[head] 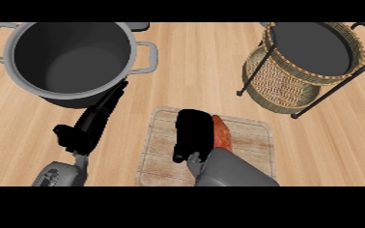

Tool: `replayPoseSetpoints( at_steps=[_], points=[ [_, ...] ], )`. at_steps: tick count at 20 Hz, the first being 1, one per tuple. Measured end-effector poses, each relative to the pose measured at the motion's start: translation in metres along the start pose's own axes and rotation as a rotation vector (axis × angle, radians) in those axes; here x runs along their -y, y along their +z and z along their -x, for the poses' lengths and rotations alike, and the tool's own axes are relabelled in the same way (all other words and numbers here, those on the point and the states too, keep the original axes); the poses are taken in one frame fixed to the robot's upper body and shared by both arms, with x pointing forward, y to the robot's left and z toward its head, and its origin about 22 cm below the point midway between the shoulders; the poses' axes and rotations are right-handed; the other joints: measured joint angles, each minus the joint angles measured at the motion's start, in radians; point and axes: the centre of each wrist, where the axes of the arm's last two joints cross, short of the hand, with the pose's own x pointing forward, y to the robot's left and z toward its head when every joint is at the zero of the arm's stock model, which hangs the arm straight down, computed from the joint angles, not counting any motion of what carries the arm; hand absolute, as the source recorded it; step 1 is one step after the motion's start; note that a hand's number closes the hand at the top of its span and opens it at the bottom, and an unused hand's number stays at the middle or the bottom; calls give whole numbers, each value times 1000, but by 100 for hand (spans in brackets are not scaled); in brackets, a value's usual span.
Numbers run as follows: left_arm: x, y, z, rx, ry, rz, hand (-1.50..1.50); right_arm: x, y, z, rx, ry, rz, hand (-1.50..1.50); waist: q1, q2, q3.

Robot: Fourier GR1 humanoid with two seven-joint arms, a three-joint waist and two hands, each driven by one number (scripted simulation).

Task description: Pick the cupcake from the cutting board and place it in the tiered basket

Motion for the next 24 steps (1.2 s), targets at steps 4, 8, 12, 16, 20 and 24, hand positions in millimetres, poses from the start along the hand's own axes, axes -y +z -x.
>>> replayPoseSetpoints(
  at_steps=[4, 8, 12, 16, 20, 24],
  points=[
    [1, -4, 0, 6, 3, -1, 0, -1, 4, -1, 24, -4, 32, 150, 2, 0, 0],
    [5, -9, 1, 8, 9, 6, 0, 3, 4, -6, 44, -2, 60, 150, 6, 1, 1],
    [-2, 2, 3, -5, 7, -23, 0, 12, -17, 52, -32, 6, 106, 150, -23, -6, 2],
    [-12, 13, 7, -11, 9, -75, 0, 34, -41, 154, -202, 33, 164, 150, -89, -13, 5],
    [-18, 22, 10, -15, 10, -111, 0, 76, -39, 237, -257, -24, 276, 150, -121, -19, 5],
    [-21, 28, 12, -22, 12, -124, 0, 119, -22, 281, -191, -207, 384, 150, -138, -21, 7]
  ],
)
